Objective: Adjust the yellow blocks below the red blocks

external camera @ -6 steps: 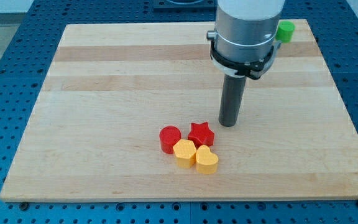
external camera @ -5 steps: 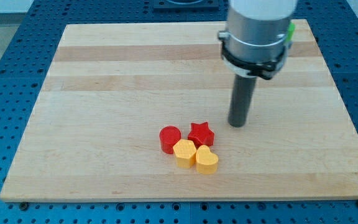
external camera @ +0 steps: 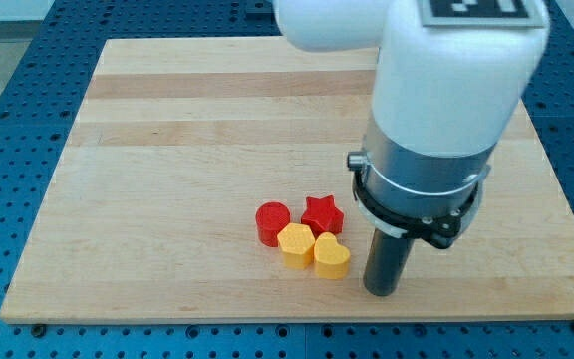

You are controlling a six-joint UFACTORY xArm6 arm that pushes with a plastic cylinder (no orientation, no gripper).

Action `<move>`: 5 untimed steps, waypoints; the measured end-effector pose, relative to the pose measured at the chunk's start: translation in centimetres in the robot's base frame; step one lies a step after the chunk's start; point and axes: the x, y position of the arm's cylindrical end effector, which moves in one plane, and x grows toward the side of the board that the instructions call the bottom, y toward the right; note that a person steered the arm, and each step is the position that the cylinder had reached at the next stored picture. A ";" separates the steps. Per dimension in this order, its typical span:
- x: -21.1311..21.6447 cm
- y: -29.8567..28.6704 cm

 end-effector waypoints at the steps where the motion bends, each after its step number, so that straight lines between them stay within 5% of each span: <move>1: -0.1 -0.1; 5: -0.3 -4.9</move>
